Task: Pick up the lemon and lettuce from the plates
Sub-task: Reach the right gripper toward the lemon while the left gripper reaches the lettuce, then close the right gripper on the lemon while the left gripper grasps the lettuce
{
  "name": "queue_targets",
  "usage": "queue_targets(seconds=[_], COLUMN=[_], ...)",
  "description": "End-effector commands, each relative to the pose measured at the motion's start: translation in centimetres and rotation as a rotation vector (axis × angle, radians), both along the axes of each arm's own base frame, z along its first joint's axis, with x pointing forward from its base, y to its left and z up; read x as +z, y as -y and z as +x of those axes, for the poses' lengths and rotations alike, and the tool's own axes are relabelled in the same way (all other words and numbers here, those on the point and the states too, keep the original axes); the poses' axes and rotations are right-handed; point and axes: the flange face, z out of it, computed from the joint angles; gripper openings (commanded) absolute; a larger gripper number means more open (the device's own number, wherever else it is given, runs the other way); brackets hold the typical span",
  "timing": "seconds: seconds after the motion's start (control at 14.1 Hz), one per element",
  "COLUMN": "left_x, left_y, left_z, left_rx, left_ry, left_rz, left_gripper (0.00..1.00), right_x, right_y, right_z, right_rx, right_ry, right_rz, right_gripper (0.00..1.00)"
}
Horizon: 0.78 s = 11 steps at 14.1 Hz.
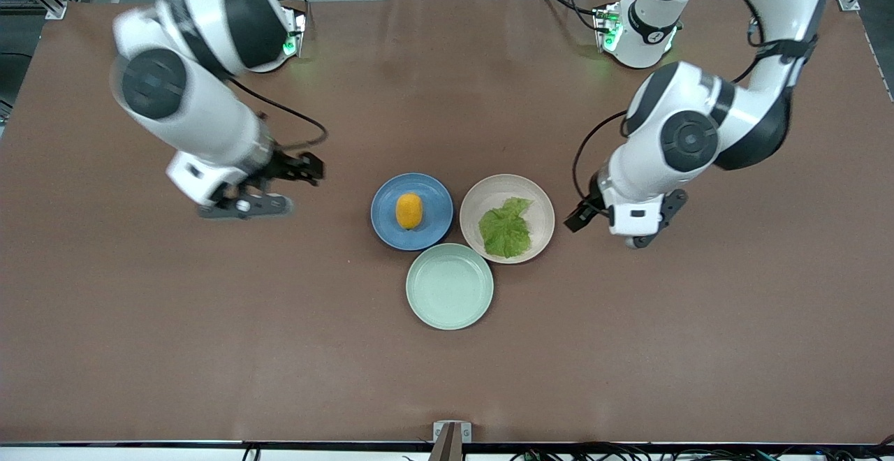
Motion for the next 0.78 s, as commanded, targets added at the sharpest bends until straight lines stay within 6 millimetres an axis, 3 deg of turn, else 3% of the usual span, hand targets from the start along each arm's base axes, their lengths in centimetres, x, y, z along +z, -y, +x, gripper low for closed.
queue_targets(seconds=[0.0, 0.21, 0.28, 0.71], left_x=[-3.6, -8.4, -9.5, -16.0], left_y=[1.4, 4.6, 5.5, 8.3], left_z=[-1.1, -2.2, -2.6, -3.1], left_rx=[0.110, 0.250, 0.268, 0.422], left_ry=[0.041, 0.033, 0.023, 0.028], left_rz=[-0.005, -0.038, -0.041, 0.025], left_gripper=[0.99, 0.95, 0.93, 0.85], right_x=[-5.9, -11.9, -13.0, -19.5], right_y=[-4.8, -9.4, -10.3, -13.6], right_z=[-1.7, -3.3, -3.7, -5.5], right_rx=[-0.072, -0.100, -0.097, -0.122], right_ry=[0.028, 0.050, 0.059, 0.071], right_rz=[0.003, 0.003, 0.007, 0.004], right_gripper=[1.00, 1.00, 1.00, 1.00])
